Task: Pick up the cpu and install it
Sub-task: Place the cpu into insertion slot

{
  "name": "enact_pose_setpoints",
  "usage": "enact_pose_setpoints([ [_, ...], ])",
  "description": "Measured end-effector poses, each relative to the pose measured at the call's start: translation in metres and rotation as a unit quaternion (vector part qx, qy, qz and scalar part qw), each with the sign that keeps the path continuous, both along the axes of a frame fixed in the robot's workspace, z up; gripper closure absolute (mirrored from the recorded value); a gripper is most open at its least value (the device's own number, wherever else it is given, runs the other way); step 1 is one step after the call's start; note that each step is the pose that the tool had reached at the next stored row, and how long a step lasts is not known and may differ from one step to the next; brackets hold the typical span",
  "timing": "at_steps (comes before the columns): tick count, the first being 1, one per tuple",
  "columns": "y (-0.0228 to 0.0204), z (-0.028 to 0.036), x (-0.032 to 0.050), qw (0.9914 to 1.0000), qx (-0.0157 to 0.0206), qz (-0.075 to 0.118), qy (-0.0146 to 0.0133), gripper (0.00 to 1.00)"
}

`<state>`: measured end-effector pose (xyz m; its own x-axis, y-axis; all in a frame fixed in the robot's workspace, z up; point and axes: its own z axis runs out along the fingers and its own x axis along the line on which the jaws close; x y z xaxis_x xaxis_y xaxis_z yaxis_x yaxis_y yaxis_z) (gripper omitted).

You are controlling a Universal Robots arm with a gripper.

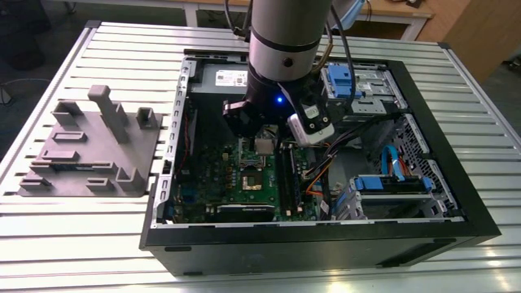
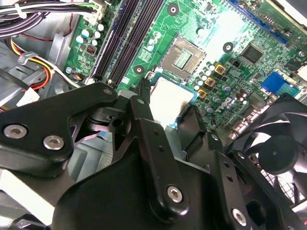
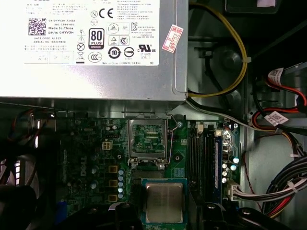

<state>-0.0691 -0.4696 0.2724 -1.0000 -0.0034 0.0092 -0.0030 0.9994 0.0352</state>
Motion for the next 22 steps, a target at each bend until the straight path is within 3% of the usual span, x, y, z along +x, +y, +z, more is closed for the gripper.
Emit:
enact_pose_setpoints([
  [6,-0.0055,-0.0057,-0.0015,0.99999,0.0000,0.003,0.0001,0.53],
  [11,-0.0062,-0.0146,-0.0065,0.99987,0.0006,0.016,0.0002,0.53],
  [16,-0.0064,-0.0237,-0.0078,0.99994,0.0006,0.011,0.0002,0.53],
  [22,-0.0122,-0.0348,-0.0081,0.99997,0.0008,0.007,0.0002,0.53],
])
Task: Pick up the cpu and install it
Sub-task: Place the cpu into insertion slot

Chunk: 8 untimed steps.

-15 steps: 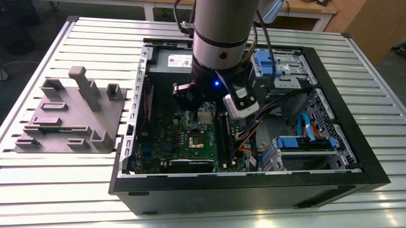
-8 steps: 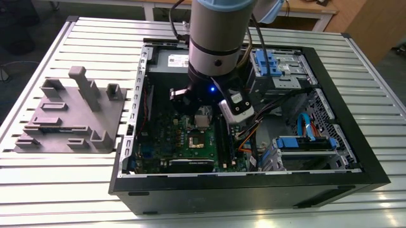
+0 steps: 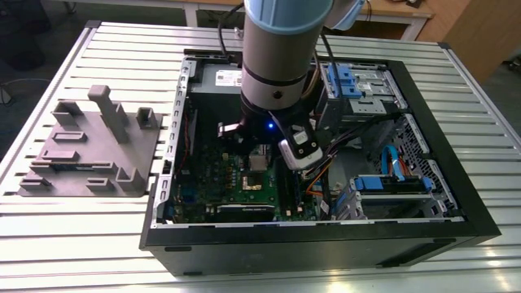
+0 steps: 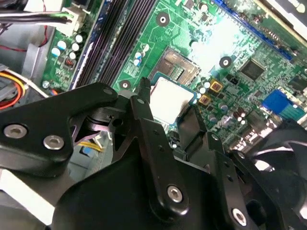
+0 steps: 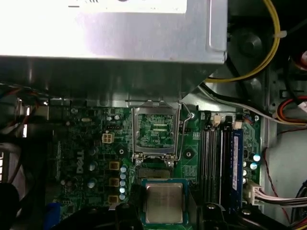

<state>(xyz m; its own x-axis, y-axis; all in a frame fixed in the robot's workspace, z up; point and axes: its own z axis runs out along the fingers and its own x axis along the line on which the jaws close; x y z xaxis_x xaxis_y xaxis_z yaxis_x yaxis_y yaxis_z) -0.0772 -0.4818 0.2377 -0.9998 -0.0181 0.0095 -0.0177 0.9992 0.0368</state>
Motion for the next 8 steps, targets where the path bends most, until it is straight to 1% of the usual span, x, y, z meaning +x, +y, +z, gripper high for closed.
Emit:
enact_pose_setpoints([
  [5,-0.0003,-0.0089,-0.0026,0.99999,-0.0002,-0.005,0.0001,0.53],
  [8,-0.0004,-0.0099,-0.0029,0.99998,-0.0003,-0.006,0.0001,0.53],
])
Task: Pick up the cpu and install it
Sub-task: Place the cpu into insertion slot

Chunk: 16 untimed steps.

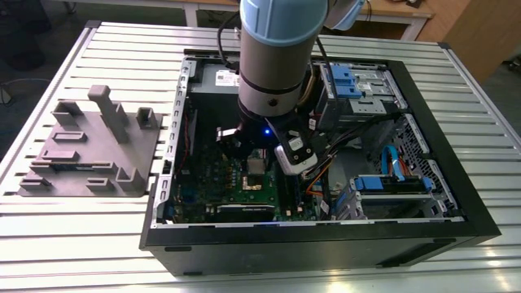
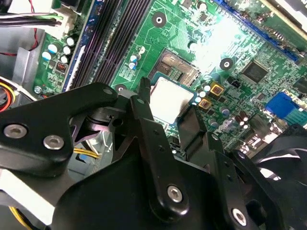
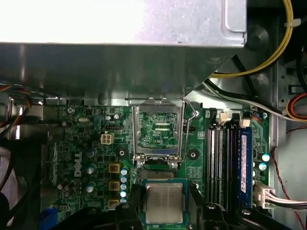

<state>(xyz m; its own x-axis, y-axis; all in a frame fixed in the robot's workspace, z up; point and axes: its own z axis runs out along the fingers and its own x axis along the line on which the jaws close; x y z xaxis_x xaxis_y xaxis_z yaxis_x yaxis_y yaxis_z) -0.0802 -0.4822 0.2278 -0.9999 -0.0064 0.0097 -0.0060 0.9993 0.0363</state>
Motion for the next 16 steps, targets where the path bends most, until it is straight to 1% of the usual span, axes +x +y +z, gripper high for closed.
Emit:
enact_pose_setpoints([
  [13,-0.0001,-0.0005,0.0000,1.00000,0.0000,0.000,0.0000,0.53],
  [16,0.0000,-0.0006,0.0000,1.00000,-0.0008,0.000,-0.0001,0.53],
])
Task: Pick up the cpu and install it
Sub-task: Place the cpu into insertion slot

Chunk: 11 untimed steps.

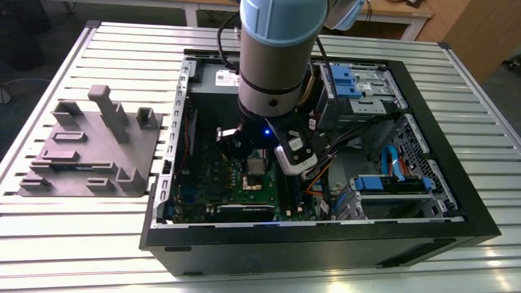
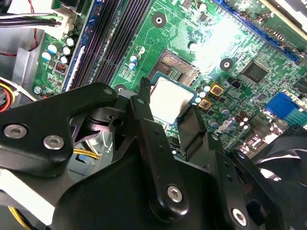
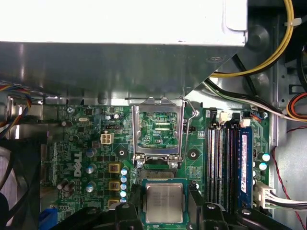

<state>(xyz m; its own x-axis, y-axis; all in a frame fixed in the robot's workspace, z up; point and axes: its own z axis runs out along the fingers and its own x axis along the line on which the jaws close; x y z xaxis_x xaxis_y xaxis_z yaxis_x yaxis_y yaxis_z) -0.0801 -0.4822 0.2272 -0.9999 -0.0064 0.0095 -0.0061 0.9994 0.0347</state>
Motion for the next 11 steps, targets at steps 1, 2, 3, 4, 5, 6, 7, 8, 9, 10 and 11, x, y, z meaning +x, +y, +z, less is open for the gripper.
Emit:
enact_pose_setpoints([
  [1,0.0000,-0.0026,0.0000,0.99997,-0.0081,0.000,0.0000,0.53],
  [2,0.0000,-0.0045,-0.0001,0.99997,-0.0082,0.000,0.0001,0.53],
  [3,-0.0001,-0.0064,-0.0001,0.99997,-0.0081,0.000,0.0000,0.53],
  [4,-0.0008,-0.0081,-0.0002,0.99997,-0.0083,0.000,0.0001,0.53],
  [5,-0.0013,-0.0099,-0.0003,0.99997,-0.0082,0.000,0.0001,0.53],
  [6,-0.0015,-0.0119,-0.0004,0.99997,-0.0081,0.000,0.0000,0.53],
  [7,-0.0017,-0.0135,-0.0004,0.99997,-0.0082,0.001,0.0001,0.53],
  [8,-0.0017,-0.0153,-0.0007,0.99996,-0.0083,0.001,0.0002,0.53],
  [9,-0.0017,-0.0170,-0.0012,0.99996,-0.0083,0.001,0.0001,0.53],
  [10,-0.0017,-0.0183,-0.0018,0.99996,-0.0083,0.001,0.0002,0.53],
  [11,-0.0017,-0.0194,-0.0024,0.99996,-0.0083,0.001,0.0001,0.53],
])
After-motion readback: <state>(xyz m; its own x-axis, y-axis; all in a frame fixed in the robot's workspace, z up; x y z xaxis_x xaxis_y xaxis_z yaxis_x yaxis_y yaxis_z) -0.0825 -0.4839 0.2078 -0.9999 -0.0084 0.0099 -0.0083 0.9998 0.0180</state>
